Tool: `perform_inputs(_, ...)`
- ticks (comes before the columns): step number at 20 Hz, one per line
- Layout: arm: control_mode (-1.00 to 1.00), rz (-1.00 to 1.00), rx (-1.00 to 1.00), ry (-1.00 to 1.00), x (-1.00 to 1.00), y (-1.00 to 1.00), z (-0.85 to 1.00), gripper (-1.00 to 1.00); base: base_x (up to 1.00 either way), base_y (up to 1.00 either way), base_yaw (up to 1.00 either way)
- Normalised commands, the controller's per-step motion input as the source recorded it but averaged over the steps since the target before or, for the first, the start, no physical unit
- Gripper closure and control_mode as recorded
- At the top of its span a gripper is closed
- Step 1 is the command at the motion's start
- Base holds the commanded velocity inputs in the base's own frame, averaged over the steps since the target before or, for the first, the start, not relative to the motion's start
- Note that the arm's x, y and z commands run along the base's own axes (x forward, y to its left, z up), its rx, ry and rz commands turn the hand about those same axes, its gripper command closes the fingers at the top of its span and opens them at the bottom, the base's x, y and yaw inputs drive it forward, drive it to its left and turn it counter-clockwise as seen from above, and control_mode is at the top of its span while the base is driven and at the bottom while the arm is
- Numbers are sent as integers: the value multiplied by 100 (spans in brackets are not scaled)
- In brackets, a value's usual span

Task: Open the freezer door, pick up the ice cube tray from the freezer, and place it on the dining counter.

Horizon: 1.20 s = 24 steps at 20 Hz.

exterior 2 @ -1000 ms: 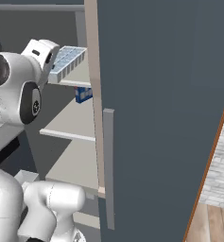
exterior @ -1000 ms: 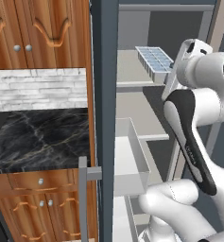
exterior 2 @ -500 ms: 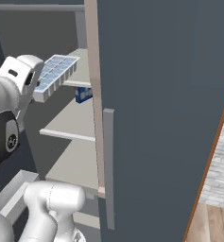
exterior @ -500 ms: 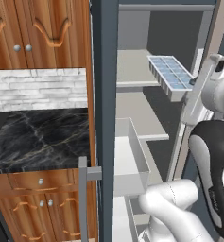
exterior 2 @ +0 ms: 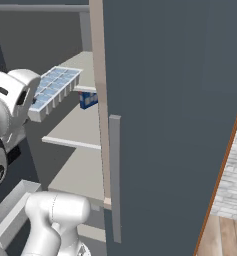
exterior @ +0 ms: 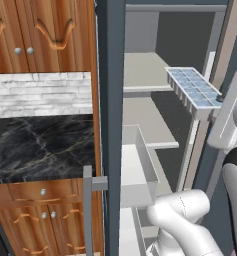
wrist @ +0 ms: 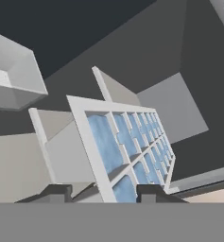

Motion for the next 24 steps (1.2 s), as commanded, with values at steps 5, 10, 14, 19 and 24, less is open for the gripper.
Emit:
perform_inputs(5,100,0,0,7,-19,0,0,100,-5,0,0)
perform_inputs(10,100,0,0,0,0,0,0,100,-75,-31,1)
perform_inputs(14,100,0,0,0,0,0,0,100,-100,-46,2)
perform_inputs(19,100,0,0,0,0,0,0,100,-100,-29,1)
perform_inputs(24,100,0,0,0,0,0,0,100,-100,0,35)
